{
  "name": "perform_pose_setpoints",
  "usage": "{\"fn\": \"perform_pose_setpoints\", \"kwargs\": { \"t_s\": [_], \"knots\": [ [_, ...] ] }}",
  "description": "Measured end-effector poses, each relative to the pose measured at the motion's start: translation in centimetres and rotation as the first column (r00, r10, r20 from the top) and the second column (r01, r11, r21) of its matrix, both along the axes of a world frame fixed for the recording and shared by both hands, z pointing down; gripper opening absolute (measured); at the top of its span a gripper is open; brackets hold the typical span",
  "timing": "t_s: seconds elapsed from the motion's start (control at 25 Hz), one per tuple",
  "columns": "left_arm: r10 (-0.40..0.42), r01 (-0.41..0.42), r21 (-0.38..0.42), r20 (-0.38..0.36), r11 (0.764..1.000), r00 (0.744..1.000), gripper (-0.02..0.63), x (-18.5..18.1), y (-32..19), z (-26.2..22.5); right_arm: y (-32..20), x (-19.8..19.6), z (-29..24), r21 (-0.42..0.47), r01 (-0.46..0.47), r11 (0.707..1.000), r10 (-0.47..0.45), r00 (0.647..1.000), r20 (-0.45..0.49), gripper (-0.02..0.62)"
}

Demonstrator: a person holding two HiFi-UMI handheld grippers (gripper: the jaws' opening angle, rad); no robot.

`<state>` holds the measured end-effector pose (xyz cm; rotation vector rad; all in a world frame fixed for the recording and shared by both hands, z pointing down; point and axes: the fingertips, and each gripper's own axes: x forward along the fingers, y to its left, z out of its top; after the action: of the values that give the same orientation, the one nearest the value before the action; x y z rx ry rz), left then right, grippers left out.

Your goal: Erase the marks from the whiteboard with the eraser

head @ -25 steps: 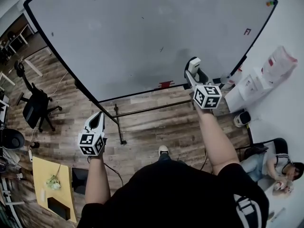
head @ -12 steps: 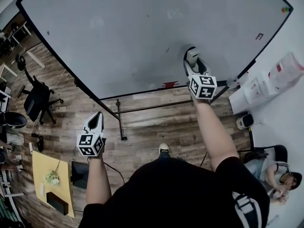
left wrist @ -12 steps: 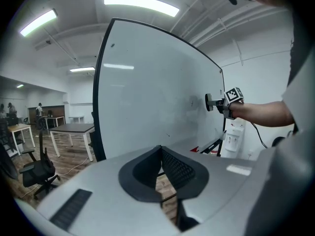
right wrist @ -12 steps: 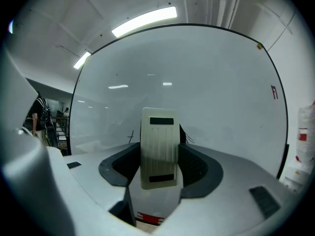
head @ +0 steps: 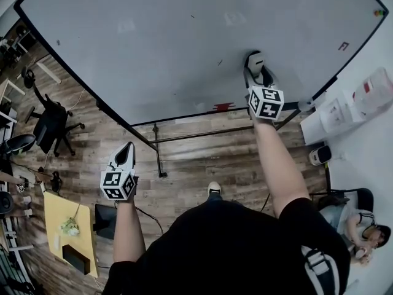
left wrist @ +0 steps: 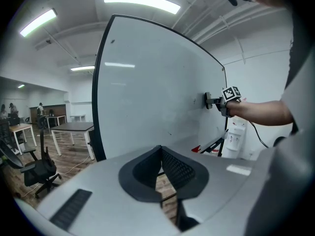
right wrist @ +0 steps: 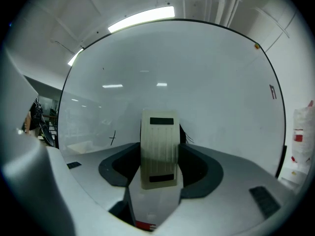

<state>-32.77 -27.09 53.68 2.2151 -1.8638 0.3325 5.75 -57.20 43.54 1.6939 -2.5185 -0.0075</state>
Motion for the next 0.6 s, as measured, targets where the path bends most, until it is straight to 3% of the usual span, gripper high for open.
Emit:
{"fn": "perform_pose_setpoints", "kwargs": {
  "t_s": [0.6],
  "knots": [
    [-0.002,0.002,-0.024,-0.006,1.0,1.0,0.014,-0.4,0.3,0.9,-1.6,-0.8,0.9,-0.017,-0.031,0.999,0.031,0.999,0.02,0.232]
  ]
}}
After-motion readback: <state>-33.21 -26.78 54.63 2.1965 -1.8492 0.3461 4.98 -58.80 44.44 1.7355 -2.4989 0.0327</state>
